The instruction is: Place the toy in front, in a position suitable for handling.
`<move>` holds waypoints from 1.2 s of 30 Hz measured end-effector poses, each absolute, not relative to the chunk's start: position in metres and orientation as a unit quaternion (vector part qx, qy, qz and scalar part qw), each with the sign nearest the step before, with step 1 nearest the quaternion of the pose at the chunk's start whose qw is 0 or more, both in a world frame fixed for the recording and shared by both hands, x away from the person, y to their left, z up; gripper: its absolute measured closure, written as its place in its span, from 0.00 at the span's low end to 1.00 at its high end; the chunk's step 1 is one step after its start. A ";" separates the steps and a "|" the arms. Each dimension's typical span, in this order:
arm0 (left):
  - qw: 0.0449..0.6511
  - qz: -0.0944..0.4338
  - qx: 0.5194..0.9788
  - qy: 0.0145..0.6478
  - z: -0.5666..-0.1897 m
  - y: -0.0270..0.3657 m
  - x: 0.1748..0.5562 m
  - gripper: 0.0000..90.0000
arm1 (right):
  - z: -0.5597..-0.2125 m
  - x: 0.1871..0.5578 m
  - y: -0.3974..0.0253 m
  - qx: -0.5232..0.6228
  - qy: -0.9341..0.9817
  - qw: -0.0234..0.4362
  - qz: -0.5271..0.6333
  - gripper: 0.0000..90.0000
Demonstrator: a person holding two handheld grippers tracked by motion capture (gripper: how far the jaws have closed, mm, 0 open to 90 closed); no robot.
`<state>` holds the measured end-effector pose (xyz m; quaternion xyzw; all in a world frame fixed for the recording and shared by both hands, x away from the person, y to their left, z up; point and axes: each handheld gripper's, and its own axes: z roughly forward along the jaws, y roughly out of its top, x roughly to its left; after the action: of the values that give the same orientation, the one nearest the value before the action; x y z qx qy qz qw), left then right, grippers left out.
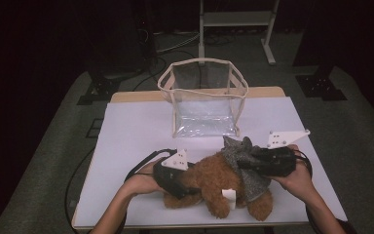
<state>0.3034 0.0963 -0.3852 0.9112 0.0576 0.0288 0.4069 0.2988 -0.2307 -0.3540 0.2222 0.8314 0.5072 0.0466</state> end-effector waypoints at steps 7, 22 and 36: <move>0.396 0.035 0.916 0.052 -0.383 0.094 0.301 0.25 | -0.351 0.298 -0.239 0.234 0.829 0.054 0.506 0.81; 0.412 0.012 0.910 0.053 -0.366 0.069 0.319 0.09 | -0.374 0.280 -0.226 0.213 0.836 0.004 0.506 0.81; 0.394 -0.008 0.919 0.028 -0.369 0.055 0.316 0.11 | -0.369 0.280 -0.229 0.226 0.833 0.028 0.505 0.81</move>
<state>0.3155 0.0554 -0.3688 0.9187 0.0280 -0.0080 0.3938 0.2797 -0.2286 -0.3690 0.2262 0.8325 0.5050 0.0278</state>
